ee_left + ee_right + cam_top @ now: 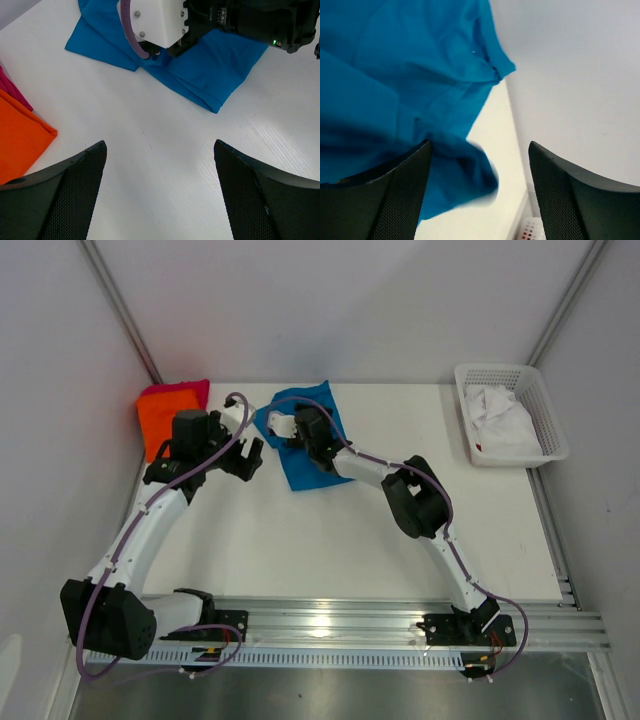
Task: Fold and stack the t-shirts
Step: Fold the tshirt
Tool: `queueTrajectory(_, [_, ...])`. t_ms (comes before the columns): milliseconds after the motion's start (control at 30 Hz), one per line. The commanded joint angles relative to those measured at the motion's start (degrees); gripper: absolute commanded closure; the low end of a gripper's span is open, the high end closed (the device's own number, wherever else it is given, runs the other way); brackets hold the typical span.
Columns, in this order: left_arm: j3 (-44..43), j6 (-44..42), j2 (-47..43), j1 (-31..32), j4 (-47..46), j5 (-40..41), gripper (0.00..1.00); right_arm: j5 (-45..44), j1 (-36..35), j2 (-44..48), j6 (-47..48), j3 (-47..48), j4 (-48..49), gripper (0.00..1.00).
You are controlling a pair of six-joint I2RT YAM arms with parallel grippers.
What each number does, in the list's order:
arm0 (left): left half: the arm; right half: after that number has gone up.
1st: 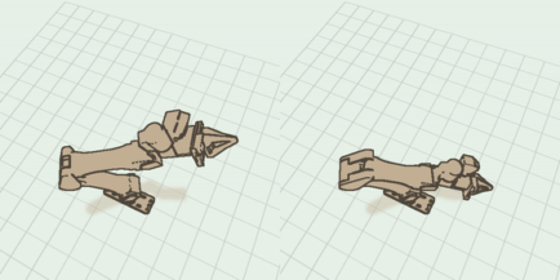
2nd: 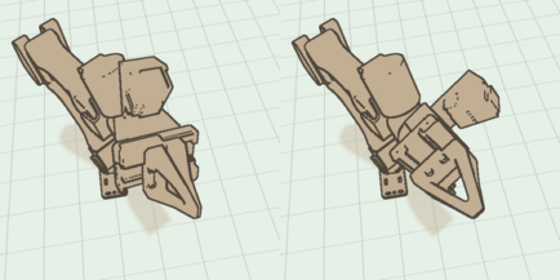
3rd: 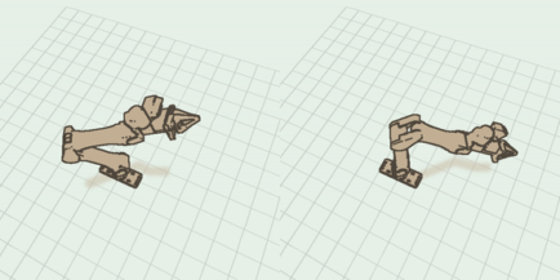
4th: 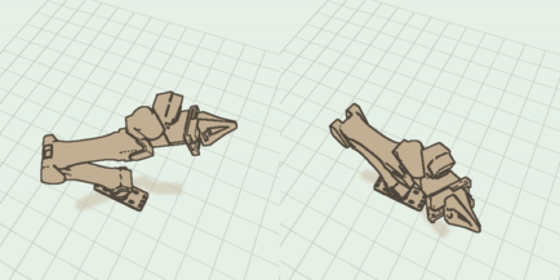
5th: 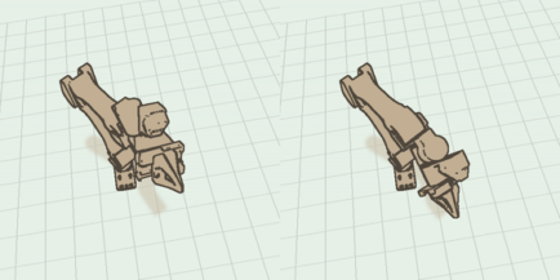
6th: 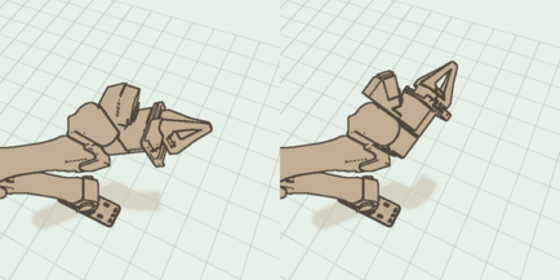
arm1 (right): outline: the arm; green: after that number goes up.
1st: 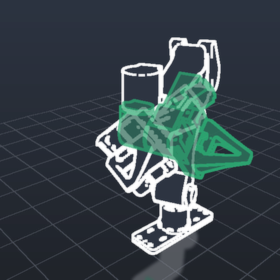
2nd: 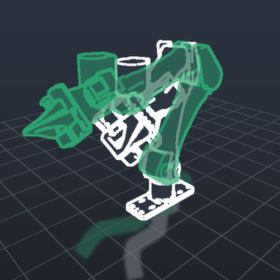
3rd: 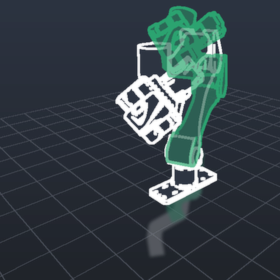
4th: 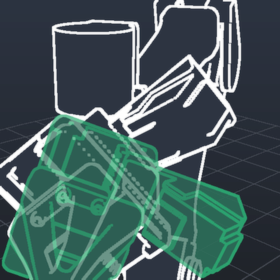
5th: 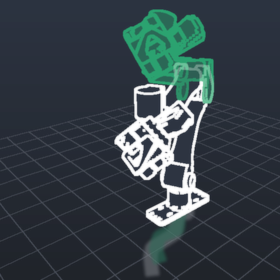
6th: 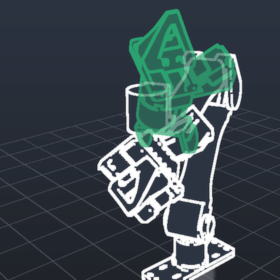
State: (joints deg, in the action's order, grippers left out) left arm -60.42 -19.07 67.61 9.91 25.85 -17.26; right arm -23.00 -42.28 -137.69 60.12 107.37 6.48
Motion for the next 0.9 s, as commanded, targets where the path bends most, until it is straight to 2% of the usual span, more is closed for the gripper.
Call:
queueTrajectory(0, [-0.31, -0.18, 0.41, 0.55, -1.24, -1.55, 0.10, -3.09, 0.62, -0.03, 3.16, 3.01, 7.57, 0.20])
queueTrajectory(267, [0.04, -0.35, 0.33, 0.55, -1.06, -1.38, 0.10, -6.52, 2.20, -5.66, 9.66, 9.87, 13.20, 0.19])
queueTrajectory(367, [0.04, -0.44, 0.33, 0.55, -0.89, -1.29, 0.10, -6.53, 2.47, -5.49, 8.53, 11.81, 11.46, 0.18])
queueTrajectory(467, [0.13, -0.62, -0.11, 0.55, -0.71, -1.11, 0.10, -0.50, 2.38, 0.63, -1.64, 10.67, -6.49, 0.19])
queueTrajectory(567, [0.83, -2.37, -1.08, 0.63, -0.71, 0.63, 0.10, 7.76, 1.86, 9.58, -6.59, 2.17, -18.39, 0.20])
queueTrajectory(667, [1.36, -3.87, -1.78, 0.63, -1.32, 2.92, 0.09, 13.32, 0.63, 19.00, -7.82, -12.68, -22.29, 0.20])
queueTrajectory(700, [1.45, -4.04, -1.96, 0.55, -1.41, 3.80, 0.09, 16.47, -0.42, 25.30, -8.00, -15.93, -23.52, 0.19])
queueTrajectory(800, [1.80, -4.31, -2.31, 0.55, -2.38, 4.68, 0.09, 21.49, -2.71, 35.16, -9.49, -24.65, -31.16, 0.19])
queueTrajectory(867, [1.63, -4.13, -1.96, 0.55, -3.08, 4.86, 0.09, 22.30, -6.48, 38.27, -10.54, -29.30, -36.76, 0.14])
